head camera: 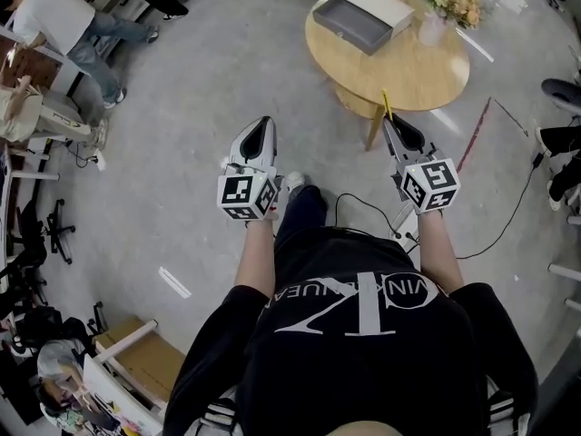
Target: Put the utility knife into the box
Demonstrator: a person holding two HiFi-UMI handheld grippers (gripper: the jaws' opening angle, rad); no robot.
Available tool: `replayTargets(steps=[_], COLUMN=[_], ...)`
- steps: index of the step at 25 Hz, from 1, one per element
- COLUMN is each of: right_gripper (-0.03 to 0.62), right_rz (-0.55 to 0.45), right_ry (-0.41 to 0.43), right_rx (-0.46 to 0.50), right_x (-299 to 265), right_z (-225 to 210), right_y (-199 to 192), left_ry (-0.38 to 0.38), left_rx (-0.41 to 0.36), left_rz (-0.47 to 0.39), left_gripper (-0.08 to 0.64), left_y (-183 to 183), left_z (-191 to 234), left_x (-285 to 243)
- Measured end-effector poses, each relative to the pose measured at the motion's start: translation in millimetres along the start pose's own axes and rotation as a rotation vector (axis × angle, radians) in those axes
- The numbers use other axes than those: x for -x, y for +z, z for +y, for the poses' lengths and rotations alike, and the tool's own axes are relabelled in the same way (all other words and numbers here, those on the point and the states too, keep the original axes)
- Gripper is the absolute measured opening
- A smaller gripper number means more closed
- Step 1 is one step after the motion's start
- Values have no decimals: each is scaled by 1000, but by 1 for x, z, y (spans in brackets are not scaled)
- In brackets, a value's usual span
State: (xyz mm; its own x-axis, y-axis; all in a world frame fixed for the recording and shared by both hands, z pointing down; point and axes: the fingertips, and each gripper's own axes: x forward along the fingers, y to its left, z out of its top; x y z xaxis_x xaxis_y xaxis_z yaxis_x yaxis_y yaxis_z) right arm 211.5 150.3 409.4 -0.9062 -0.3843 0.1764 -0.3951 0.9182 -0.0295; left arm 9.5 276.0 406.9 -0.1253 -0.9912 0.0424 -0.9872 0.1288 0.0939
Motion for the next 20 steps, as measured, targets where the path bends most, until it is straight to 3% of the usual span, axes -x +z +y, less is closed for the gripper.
replayTargets(steps=[8,20], right_gripper=[54,54], right_rz=[16,30], right_ry=[-77,-202], right_rx=[-23,-66], right_x=[-75,-164], right_z=[-30,-74], right_y=[10,30], left_ry=[-88,-261], left_rx=[15,-33], left_rz=[21,59], left_gripper=[11,11], left_y=[1,20], left_z=[56,110], left_x=[-85,-204])
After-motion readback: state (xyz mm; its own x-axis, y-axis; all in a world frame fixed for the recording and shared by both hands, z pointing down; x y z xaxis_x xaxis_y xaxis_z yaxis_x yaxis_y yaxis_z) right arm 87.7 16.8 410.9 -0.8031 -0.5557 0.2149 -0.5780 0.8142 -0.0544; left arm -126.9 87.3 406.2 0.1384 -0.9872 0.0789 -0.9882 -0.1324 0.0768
